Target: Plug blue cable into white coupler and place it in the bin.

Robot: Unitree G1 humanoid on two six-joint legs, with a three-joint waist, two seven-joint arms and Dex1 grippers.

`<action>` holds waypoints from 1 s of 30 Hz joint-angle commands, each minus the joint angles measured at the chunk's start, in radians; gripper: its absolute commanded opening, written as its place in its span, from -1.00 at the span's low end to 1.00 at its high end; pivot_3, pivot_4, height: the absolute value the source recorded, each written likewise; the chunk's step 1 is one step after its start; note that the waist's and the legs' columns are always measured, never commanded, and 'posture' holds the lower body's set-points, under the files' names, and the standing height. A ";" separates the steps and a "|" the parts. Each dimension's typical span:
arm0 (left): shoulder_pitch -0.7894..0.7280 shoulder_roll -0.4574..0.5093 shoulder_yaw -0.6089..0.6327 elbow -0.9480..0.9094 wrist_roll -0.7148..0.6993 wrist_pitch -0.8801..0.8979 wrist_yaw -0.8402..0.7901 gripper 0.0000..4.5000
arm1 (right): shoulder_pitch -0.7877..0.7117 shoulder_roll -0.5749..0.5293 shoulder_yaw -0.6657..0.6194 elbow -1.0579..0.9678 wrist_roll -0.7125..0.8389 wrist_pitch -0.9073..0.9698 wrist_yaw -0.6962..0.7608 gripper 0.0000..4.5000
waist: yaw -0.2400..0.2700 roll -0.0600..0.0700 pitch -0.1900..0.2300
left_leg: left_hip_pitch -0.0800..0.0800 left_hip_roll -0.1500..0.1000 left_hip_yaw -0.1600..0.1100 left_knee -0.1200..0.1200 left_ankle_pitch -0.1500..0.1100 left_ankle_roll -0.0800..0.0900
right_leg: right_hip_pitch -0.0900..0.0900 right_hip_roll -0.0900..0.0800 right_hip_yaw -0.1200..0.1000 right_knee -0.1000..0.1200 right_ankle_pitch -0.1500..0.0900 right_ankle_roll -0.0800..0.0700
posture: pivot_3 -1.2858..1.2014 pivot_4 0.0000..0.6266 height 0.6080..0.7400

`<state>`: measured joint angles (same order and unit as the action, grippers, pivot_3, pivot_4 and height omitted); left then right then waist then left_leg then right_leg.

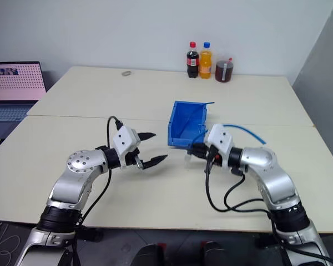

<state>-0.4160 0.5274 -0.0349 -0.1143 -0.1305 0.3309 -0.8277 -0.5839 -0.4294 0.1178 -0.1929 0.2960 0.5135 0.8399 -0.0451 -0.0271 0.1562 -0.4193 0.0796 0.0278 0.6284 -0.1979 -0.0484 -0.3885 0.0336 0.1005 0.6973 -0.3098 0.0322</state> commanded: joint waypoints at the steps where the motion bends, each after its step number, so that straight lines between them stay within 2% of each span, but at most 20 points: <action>1: -0.013 0.019 0.009 -0.049 0.029 0.037 0.064 1.00 | -0.204 0.081 -0.046 0.248 0.010 0.003 -0.063 -0.98 | -0.009 0.001 0.001 | 0.000 0.000 0.000 0.000 0.000 0.000 | 0.000 0.000 0.000 0.000 0.000 0.000 | 0.03 -0.52 1.00; 6: -0.034 0.024 0.005 -0.015 0.040 0.027 0.085 1.00 | -0.445 0.142 -0.052 0.636 -0.041 -0.040 -0.108 -0.98 | -0.012 0.001 0.003 | 0.000 0.000 0.000 -0.001 0.000 0.000 | -0.001 0.000 0.000 0.000 0.001 -0.002 | 0.03 -0.52 1.00; 8: -0.039 0.025 -0.001 -0.009 0.041 0.023 0.086 1.00 | -0.533 0.130 -0.023 0.792 -0.083 -0.064 -0.075 -0.67 | -0.010 0.001 0.004 | -0.002 0.000 0.001 -0.001 0.000 0.000 | -0.002 -0.001 0.000 -0.001 0.003 -0.006 | 0.03 -0.52 1.00; 10: -0.042 0.030 -0.008 -0.012 0.039 0.025 0.078 1.00 | -0.598 0.089 0.023 0.905 -0.133 -0.085 0.003 -0.46 | -0.005 0.002 0.006 | -0.004 -0.001 0.001 -0.001 0.000 0.000 | -0.003 -0.001 -0.001 -0.001 0.003 -0.006 | 0.03 -0.52 1.00; 15: -0.052 0.037 0.000 -0.018 0.011 0.056 0.055 1.00 | -0.650 -0.030 0.108 0.973 -0.217 -0.123 0.213 0.17 | 0.012 0.002 0.006 | -0.016 -0.002 0.002 -0.001 0.000 0.000 | -0.016 -0.002 -0.001 -0.001 0.003 -0.006 | 0.03 -0.52 1.00; 20: -0.080 0.039 0.017 0.000 -0.019 0.091 0.043 1.00 | -0.586 -0.161 0.155 0.843 -0.238 -0.104 0.409 0.70 | 0.014 0.004 0.007 | -0.017 -0.001 0.002 -0.001 0.000 0.000 | -0.017 -0.002 -0.001 -0.001 0.003 -0.007 | 0.03 -0.52 1.00; 23: -0.087 0.052 0.040 0.031 -0.034 0.090 0.037 1.00 | -0.472 -0.233 0.136 0.642 -0.207 -0.042 0.456 0.96 | 0.014 0.004 0.007 | -0.017 -0.001 0.002 -0.001 0.000 0.000 | -0.017 -0.002 -0.001 0.000 0.002 -0.006 | 0.03 -0.52 1.00; 26: -0.085 0.072 0.064 0.077 -0.033 0.078 0.052 1.00 | -0.344 -0.266 0.065 0.426 -0.142 0.065 0.422 0.96 | 0.009 0.005 0.007 | -0.017 -0.001 0.001 -0.001 0.000 0.000 | -0.017 -0.002 -0.001 0.000 0.002 -0.006 | 0.03 -0.52 1.00; 30: -0.049 0.088 0.127 0.077 -0.044 0.075 0.093 1.00 | -0.115 -0.222 -0.113 0.103 -0.046 0.281 0.221 0.96 | 0.007 0.005 0.008 | -0.016 0.000 0.000 -0.001 0.000 0.000 | -0.017 -0.001 -0.001 0.001 0.002 -0.006 | 0.03 -0.52 1.00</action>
<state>-0.4776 0.5954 0.0359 -0.0194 -0.1588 0.4245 -0.7549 -0.7574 -0.6618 0.1069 0.0835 0.1904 0.6917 1.1561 -0.0379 -0.0221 0.1640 -0.4357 0.0796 0.0277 0.6281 -0.1977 -0.0488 -0.4048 0.0326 0.0990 0.6987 -0.3073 0.0258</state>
